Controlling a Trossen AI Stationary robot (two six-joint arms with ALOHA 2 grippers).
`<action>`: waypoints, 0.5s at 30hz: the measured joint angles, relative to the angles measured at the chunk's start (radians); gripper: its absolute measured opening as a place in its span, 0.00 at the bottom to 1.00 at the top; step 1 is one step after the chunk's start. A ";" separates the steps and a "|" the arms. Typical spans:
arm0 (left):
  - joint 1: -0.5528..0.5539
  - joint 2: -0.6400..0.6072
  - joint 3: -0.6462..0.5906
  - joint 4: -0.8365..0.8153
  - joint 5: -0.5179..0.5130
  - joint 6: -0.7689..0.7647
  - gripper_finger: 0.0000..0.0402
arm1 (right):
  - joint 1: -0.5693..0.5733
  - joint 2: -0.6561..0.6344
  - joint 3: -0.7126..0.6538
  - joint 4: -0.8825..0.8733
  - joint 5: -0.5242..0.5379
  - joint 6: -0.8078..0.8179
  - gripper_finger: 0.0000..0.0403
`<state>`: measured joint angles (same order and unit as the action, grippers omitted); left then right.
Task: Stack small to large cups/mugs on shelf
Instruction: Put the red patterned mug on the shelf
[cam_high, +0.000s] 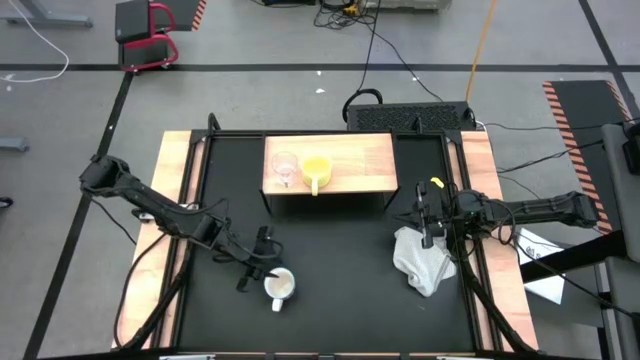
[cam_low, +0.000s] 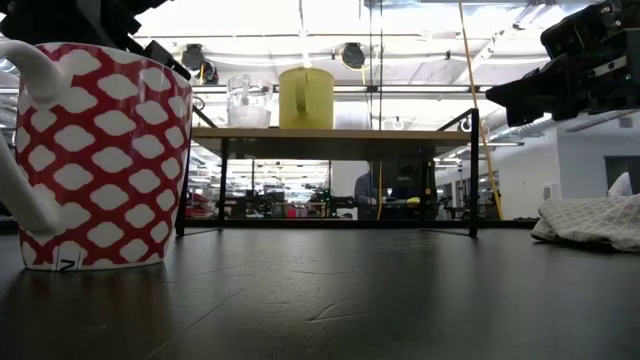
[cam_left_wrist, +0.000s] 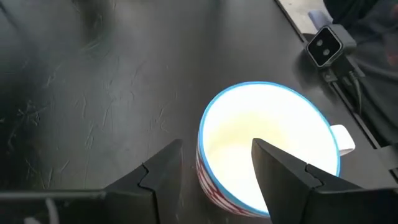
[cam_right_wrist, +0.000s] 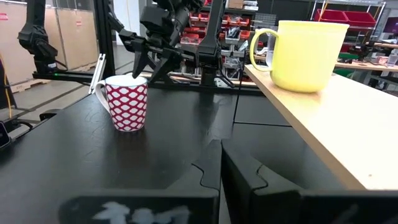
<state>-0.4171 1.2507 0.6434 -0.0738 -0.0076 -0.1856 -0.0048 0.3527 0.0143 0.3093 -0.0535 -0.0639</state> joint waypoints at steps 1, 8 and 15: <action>0.000 0.000 0.000 -0.002 0.000 -0.001 0.48 | 0.000 0.001 0.000 0.000 0.000 0.000 0.00; 0.000 0.000 0.000 -0.018 0.013 -0.008 0.48 | 0.000 0.002 0.000 0.000 0.000 0.000 0.00; 0.002 0.000 0.000 -0.034 0.018 -0.008 0.48 | 0.000 0.002 0.000 0.000 0.000 0.000 0.00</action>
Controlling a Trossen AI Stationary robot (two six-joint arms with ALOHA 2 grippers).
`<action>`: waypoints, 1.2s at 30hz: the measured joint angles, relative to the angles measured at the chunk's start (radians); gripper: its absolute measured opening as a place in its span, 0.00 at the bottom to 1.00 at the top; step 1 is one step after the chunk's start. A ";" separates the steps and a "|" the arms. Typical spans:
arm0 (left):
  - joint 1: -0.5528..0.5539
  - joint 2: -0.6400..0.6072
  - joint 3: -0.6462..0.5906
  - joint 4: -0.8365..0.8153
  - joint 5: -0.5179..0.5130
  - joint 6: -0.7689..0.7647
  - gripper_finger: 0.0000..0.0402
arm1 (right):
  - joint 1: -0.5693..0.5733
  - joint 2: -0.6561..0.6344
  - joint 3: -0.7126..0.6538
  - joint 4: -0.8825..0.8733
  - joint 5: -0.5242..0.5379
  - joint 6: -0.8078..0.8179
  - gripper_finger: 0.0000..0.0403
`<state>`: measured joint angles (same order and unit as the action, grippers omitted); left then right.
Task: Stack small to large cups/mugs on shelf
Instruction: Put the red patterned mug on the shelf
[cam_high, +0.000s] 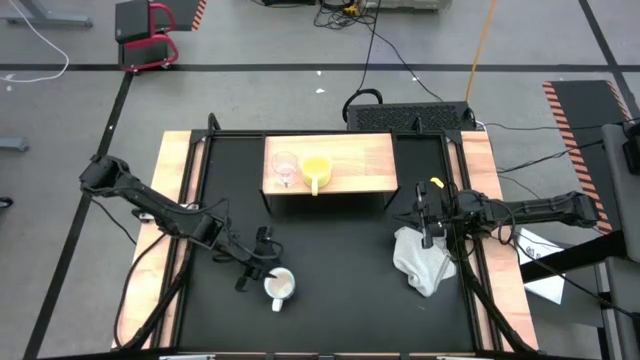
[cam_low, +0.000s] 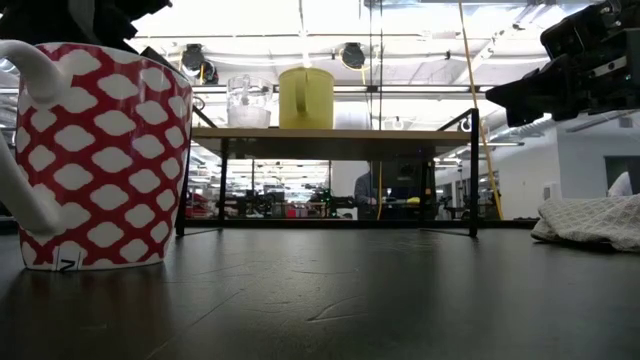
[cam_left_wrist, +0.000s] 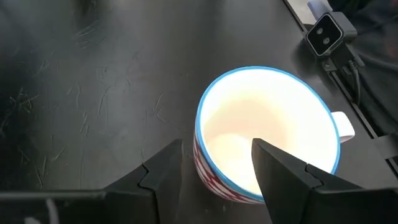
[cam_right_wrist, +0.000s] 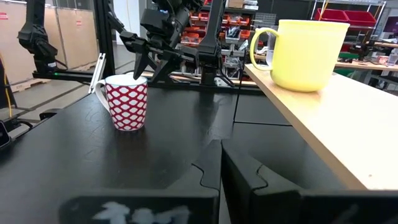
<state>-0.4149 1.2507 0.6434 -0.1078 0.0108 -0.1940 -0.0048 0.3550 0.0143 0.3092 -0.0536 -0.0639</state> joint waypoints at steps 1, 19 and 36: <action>0.000 0.000 0.000 0.000 0.001 0.000 0.48 | 0.000 0.000 0.000 0.000 0.000 0.000 0.00; 0.002 0.066 0.002 0.041 0.028 0.009 0.47 | 0.000 0.000 0.000 0.000 0.000 0.000 0.00; 0.002 0.063 0.001 0.055 0.033 0.035 0.20 | 0.000 0.005 0.000 0.000 0.000 0.000 0.00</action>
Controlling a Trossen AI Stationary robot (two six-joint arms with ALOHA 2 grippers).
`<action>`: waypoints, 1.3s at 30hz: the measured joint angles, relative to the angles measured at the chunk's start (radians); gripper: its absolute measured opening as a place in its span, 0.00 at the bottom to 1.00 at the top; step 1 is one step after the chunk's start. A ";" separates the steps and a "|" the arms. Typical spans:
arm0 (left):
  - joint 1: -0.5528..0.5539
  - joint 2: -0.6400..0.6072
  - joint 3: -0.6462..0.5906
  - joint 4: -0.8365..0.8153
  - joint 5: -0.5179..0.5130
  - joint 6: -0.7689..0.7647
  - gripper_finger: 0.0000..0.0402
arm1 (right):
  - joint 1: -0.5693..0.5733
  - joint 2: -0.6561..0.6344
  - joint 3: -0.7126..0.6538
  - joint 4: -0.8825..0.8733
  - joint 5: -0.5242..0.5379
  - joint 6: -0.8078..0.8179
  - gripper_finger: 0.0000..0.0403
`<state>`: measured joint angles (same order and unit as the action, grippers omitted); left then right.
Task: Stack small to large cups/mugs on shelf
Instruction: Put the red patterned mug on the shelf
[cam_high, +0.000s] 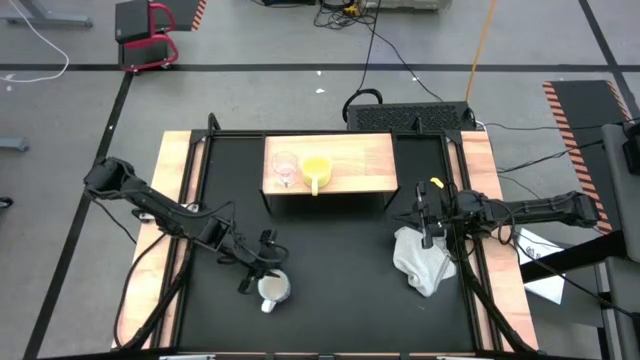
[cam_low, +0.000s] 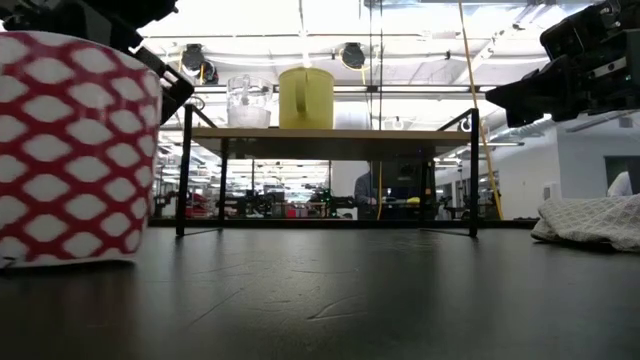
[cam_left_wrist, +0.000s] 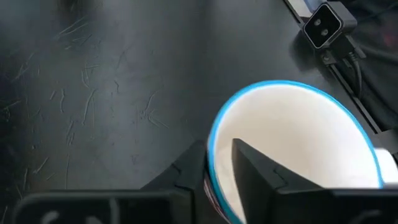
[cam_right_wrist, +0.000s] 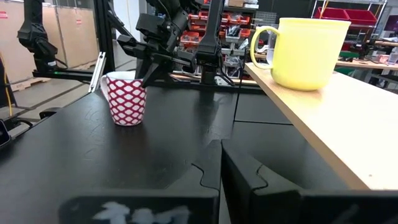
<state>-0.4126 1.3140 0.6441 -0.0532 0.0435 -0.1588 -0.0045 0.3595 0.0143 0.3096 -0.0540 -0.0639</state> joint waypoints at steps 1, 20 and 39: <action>0.000 0.000 0.000 0.000 0.000 0.001 0.17 | 0.000 0.000 0.000 0.000 0.000 0.000 0.00; -0.001 0.000 -0.001 0.050 -0.025 0.135 0.03 | 0.000 0.009 0.000 0.000 0.000 0.000 0.00; 0.000 -0.154 -0.002 -0.090 -0.194 0.210 0.03 | 0.000 0.046 0.000 0.016 -0.003 0.000 0.00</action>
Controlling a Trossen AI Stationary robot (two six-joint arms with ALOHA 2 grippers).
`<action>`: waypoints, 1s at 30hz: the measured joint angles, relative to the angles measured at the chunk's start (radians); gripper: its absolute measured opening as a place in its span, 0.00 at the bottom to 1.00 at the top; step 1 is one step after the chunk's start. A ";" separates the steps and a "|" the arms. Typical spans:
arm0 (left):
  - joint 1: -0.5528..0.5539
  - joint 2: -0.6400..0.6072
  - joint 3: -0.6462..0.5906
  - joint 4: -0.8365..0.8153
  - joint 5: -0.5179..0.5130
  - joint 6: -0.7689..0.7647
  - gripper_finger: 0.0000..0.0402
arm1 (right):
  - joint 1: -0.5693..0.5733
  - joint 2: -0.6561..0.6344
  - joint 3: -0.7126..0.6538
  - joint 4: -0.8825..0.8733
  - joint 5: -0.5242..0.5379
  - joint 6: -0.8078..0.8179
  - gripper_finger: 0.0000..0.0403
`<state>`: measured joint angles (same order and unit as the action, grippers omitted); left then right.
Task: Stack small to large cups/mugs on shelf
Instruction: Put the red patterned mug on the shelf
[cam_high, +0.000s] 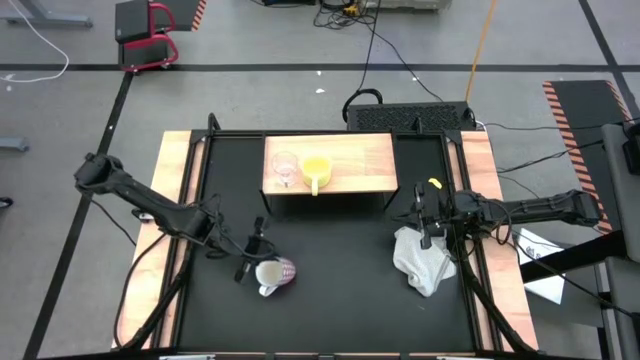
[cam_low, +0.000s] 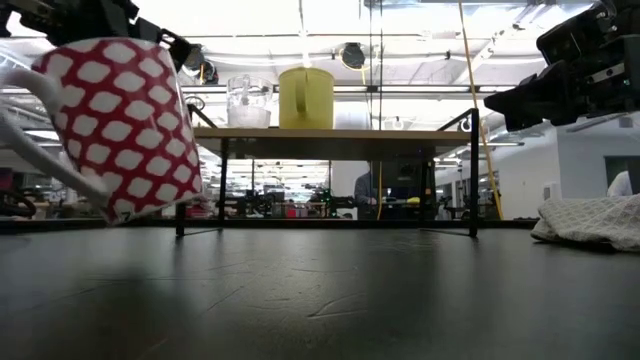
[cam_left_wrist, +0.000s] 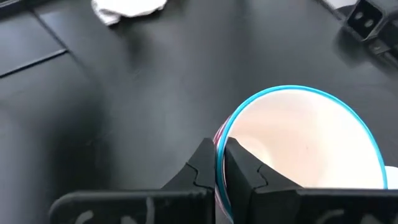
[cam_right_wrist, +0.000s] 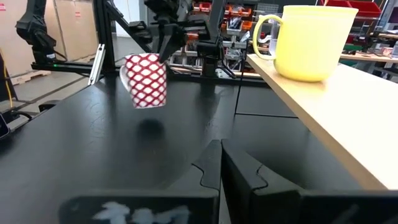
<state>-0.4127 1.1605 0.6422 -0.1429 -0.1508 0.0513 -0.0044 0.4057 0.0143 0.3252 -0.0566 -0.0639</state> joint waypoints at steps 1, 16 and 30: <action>0.000 -0.017 0.000 -0.015 -0.007 0.001 0.03 | 0.000 0.000 0.000 0.000 0.000 0.000 0.00; -0.002 -0.176 -0.001 -0.042 -0.009 0.123 0.03 | 0.000 0.008 0.000 -0.004 0.000 0.000 0.00; 0.047 -0.287 -0.109 -0.013 0.001 0.095 0.03 | 0.000 0.008 0.000 -0.004 0.000 0.000 0.00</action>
<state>-0.3652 0.8740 0.5328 -0.1554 -0.1497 0.1468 -0.0047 0.4134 0.0143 0.3210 -0.0570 -0.0643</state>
